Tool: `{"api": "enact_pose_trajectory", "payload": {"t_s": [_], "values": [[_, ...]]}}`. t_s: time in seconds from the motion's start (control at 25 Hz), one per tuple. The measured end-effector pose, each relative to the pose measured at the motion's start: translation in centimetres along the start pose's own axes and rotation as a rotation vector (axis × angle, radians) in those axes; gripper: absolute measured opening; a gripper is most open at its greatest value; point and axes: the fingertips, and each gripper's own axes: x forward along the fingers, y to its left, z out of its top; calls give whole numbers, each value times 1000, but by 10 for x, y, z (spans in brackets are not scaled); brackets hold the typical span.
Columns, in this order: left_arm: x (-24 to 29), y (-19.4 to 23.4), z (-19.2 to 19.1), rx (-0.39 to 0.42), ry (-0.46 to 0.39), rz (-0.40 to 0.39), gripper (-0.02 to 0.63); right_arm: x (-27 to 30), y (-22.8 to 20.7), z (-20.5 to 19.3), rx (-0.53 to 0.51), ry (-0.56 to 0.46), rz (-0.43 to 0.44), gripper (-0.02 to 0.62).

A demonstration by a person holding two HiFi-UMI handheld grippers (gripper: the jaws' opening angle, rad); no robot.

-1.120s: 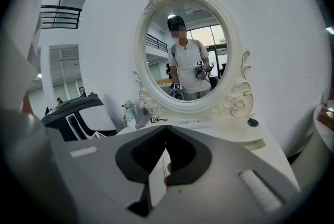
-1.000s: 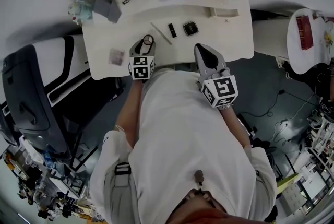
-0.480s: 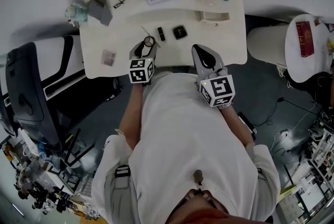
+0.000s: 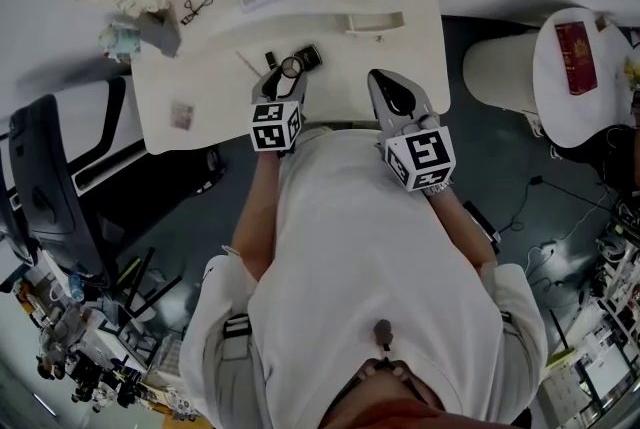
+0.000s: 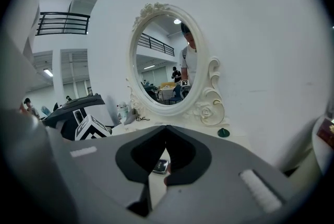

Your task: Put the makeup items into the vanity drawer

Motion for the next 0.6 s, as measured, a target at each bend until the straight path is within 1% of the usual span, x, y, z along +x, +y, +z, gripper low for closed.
{"api": "enact_pose_trajectory", "payload": {"t_s": [0.28, 0.6], "values": [[42, -50, 17, 36, 8, -51, 215, -24, -48, -8, 12, 18, -40, 8], [93, -88, 28, 85, 47, -116, 215, -47, -97, -21, 61, 36, -135, 8]]}}
